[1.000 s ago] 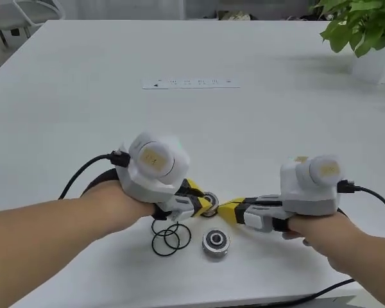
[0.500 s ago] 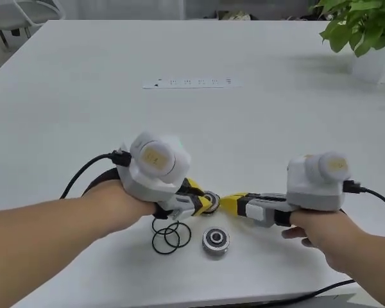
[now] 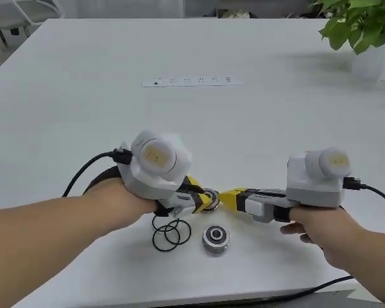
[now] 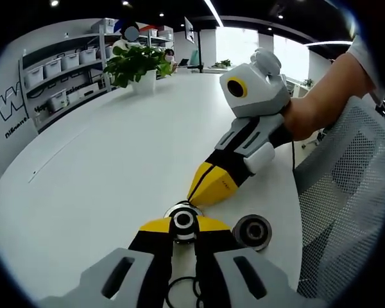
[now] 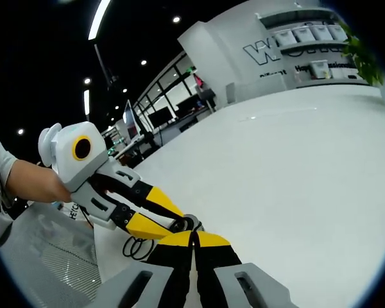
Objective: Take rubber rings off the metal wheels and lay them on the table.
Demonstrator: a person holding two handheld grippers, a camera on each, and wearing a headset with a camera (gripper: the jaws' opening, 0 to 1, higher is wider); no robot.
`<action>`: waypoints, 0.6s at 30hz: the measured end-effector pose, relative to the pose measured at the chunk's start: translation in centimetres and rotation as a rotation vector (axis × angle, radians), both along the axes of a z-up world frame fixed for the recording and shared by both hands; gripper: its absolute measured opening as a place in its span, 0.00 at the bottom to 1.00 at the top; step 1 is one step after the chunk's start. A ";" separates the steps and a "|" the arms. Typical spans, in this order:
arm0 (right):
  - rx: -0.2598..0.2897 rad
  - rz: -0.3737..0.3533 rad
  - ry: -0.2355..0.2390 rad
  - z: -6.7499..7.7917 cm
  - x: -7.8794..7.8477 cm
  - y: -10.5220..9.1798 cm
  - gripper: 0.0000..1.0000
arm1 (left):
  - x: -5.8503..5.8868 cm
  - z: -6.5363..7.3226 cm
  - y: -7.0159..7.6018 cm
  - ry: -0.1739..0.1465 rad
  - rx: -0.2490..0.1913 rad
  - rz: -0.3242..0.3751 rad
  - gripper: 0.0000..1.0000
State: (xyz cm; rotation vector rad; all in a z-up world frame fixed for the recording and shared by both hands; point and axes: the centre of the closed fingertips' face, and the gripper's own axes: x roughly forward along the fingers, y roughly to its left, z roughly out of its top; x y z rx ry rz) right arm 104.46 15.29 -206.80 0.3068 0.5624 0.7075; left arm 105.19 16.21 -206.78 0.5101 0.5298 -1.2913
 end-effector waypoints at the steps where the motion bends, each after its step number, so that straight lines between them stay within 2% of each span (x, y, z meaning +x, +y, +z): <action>1: -0.002 0.001 -0.001 0.0 0.0 0.0 0.00 | 0.0 0.0 0.0 -0.001 0.000 0.000 0.07; 18: -0.025 0.007 -0.014 0.0 0.2 0.0 0.00 | 0.1 0.0 0.0 -0.006 -0.003 0.007 0.07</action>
